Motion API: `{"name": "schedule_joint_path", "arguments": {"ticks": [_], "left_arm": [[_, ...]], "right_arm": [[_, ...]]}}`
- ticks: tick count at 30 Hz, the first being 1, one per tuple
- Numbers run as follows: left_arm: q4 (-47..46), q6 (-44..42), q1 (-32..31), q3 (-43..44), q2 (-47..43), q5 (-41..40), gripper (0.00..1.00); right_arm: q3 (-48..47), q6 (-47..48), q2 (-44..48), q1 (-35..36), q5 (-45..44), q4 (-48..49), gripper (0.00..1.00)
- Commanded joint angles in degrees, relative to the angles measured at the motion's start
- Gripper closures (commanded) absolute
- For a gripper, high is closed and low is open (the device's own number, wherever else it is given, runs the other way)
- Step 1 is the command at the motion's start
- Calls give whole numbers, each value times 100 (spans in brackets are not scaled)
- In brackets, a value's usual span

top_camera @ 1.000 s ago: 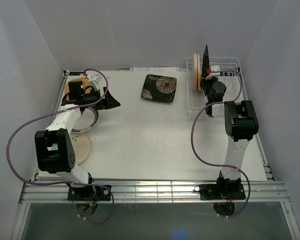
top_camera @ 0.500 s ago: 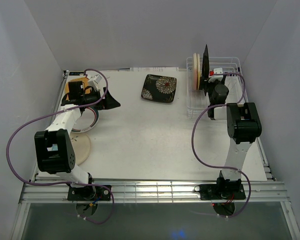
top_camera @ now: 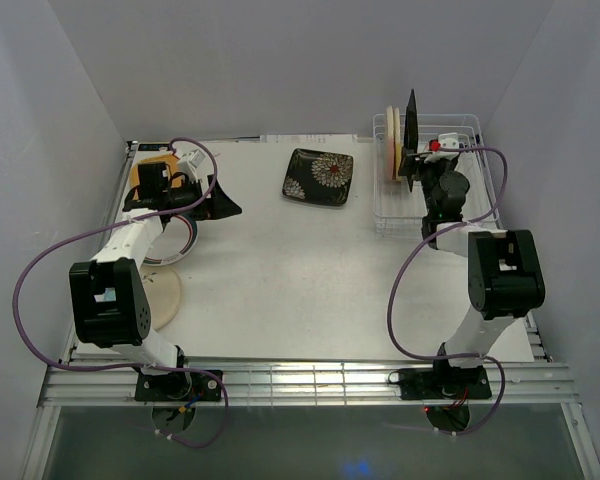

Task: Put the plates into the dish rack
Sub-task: Insert the plate into the dish rack, then pick up the plate at the center of the board.

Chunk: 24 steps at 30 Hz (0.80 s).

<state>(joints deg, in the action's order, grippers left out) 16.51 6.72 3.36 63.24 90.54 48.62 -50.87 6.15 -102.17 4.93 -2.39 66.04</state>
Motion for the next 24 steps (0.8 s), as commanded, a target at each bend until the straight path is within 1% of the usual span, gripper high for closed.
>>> {"name": "schedule_joint_path", "arguments": {"ticks": [1,4,6,9,14,18,20,22,24], "left_arm": [[19,-136,-63,74,-89,16,2],[27,-224,-98,65,-37,7,2],[36,-250,-116,65,-37,-63,2],[36,-268,-125,48,-28,-116,2],[-8,-285,-195,39,156,-125,2],[10,-294,-248,179,464,-186,2],[10,-277,-256,320,657,-282,2],[45,-259,-502,530,806,-370,2],[89,-224,-555,724,1052,-511,2]], "right_arm": [[130,-202,636,113,-67,-11,11],[270,-228,1119,298,-427,-179,4],[359,-237,1453,481,-717,-302,2],[271,-229,1753,780,-1104,-705,2],[-229,-193,1929,1194,-1518,-1776,3],[-362,-298,2069,1641,-1843,-2200,4],[-275,-413,2201,1792,-1984,-2271,4],[-161,-561,2298,2020,-2177,-2394,4],[-142,-571,2429,2257,-2256,-2586,4]]}}
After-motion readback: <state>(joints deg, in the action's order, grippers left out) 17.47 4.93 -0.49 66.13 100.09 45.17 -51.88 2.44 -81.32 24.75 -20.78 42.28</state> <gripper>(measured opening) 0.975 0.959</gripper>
